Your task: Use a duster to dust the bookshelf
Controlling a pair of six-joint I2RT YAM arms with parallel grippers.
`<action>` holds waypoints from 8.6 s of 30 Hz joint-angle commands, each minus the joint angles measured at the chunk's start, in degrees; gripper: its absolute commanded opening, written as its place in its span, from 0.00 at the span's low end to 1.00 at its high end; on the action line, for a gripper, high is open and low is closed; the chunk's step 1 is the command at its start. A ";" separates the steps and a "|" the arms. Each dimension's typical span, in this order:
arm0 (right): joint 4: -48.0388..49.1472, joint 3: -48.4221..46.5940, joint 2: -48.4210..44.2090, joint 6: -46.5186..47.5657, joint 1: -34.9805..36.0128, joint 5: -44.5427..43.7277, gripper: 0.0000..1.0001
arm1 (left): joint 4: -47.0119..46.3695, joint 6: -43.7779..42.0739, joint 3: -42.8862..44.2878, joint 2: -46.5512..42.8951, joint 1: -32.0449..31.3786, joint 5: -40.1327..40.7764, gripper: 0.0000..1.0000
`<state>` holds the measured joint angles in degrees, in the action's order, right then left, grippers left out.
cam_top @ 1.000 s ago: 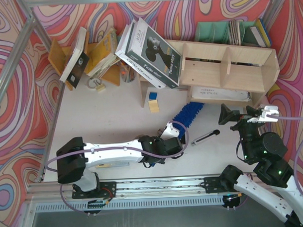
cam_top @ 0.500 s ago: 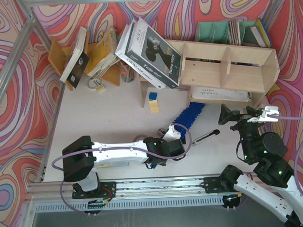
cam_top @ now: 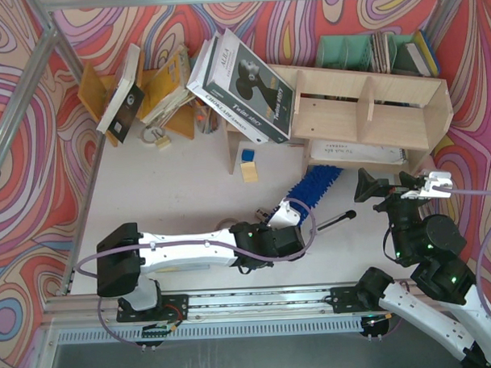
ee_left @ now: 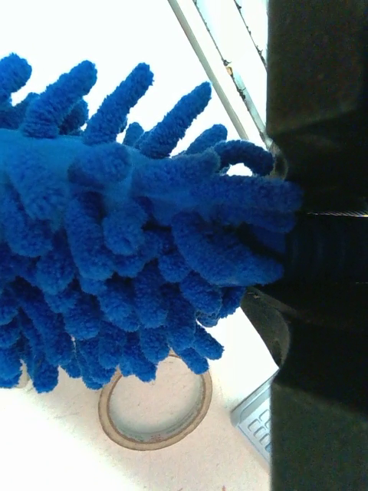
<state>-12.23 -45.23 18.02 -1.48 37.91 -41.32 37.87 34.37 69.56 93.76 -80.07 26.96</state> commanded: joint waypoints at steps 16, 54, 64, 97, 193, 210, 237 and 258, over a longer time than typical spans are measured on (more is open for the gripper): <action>1.79 0.39 -1.45 0.61 0.23 -1.05 0.99 | -15.00 -16.14 13.71 12.78 -0.04 -5.90 0.00; 1.60 -0.19 -0.12 0.51 0.23 -2.74 0.99 | -2.56 -9.05 -3.84 -9.88 -1.45 -10.91 0.00; 1.44 -0.66 0.62 0.20 0.26 -3.31 0.99 | 8.99 -3.04 -10.13 -23.63 -2.02 -5.37 0.00; 0.43 -2.18 3.25 -1.38 0.23 -4.03 0.99 | 20.92 16.97 -14.92 -41.89 -3.97 8.59 0.00; -0.09 -0.56 1.49 -1.75 0.23 -3.60 0.99 | -3.50 7.12 -8.35 -19.25 12.07 -1.23 0.00; 0.10 -0.87 3.06 -1.86 0.23 -3.42 0.99 | 2.41 10.14 -15.14 -31.72 12.13 6.44 0.00; 0.45 -0.56 3.22 -1.53 0.23 -3.00 0.99 | -8.71 7.83 -10.49 -20.10 10.58 -0.39 0.00; 0.02 -0.56 3.68 -1.91 0.23 -2.80 0.99 | -15.32 5.85 -11.11 -18.84 8.88 -3.28 0.00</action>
<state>-12.73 -45.78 21.23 -3.05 37.91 -44.29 29.08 42.17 55.27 73.14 -69.91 23.94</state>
